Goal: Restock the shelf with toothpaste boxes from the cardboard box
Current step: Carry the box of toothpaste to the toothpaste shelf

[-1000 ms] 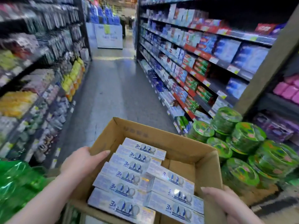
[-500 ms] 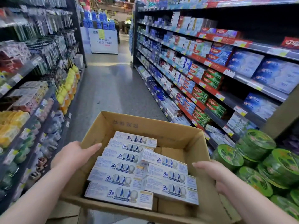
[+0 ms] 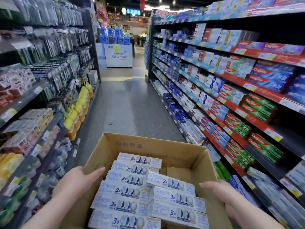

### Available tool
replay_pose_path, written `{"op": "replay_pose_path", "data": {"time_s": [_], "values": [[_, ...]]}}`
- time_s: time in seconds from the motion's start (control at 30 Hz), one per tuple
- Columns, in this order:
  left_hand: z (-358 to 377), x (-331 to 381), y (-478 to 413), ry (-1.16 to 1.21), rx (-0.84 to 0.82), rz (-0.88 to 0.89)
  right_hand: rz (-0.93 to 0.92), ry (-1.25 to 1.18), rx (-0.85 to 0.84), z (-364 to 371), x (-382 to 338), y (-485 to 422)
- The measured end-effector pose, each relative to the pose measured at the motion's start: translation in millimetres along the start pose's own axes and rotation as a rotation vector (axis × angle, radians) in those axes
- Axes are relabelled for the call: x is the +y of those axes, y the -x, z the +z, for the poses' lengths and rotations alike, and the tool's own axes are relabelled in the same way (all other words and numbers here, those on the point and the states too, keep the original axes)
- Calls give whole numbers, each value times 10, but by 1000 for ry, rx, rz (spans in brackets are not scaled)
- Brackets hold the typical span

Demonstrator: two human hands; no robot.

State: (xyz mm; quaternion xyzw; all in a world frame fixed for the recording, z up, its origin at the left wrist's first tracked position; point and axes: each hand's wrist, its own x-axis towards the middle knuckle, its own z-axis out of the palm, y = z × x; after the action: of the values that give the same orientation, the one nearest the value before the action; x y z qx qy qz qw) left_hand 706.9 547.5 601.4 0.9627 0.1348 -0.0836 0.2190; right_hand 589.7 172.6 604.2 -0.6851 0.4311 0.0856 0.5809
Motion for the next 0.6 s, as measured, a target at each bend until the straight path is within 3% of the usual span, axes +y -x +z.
{"op": "replay_pose_path", "data": {"time_s": [0.2, 0.6], "values": [[-255, 336, -1064, 21, 30, 38, -31, -11, -41, 490, -845, -626], [-685, 1090, -3607, 45, -32, 249, 67, -182, 117, 1584, -2190, -1740]]}}
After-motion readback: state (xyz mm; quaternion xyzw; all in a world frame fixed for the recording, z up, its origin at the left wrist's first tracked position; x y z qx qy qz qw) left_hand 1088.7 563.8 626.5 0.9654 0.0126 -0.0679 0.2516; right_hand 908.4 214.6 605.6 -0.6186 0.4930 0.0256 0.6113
